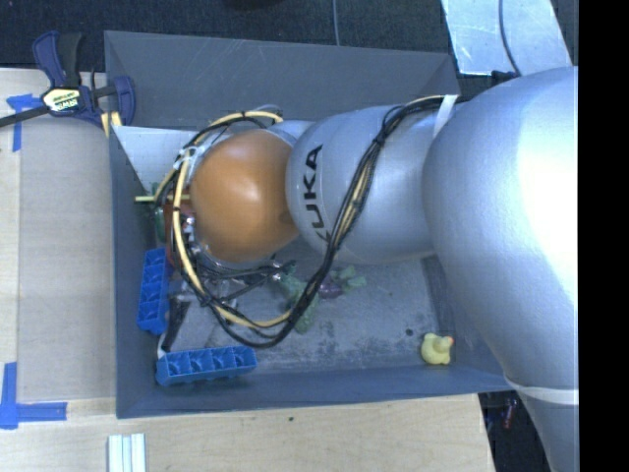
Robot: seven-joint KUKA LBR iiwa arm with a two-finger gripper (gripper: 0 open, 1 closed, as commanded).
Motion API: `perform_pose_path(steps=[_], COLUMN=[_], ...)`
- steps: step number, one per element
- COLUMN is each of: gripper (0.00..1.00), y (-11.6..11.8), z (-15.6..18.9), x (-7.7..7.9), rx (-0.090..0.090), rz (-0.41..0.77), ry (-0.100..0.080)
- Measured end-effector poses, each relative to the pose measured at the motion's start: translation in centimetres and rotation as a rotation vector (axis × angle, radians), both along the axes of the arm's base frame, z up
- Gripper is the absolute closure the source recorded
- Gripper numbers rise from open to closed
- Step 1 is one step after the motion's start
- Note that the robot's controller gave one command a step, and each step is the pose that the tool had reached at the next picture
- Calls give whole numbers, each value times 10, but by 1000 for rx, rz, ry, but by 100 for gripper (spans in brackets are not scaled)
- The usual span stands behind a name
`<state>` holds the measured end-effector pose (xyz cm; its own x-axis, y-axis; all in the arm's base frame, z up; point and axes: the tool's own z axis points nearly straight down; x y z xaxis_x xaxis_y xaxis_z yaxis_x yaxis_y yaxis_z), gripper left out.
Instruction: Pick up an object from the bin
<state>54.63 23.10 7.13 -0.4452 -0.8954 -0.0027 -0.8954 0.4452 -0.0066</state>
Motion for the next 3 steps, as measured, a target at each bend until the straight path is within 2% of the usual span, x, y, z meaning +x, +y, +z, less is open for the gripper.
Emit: perform_pose_path(steps=[1, 2, 3], gripper=[100, 100, 100], y=[-1, 1, 1], z=[28, 70, 92], x=[-3, -1, 0], rx=[-3, 1, 3], rz=[-1, 0, -1], ry=[11, 0, -3])
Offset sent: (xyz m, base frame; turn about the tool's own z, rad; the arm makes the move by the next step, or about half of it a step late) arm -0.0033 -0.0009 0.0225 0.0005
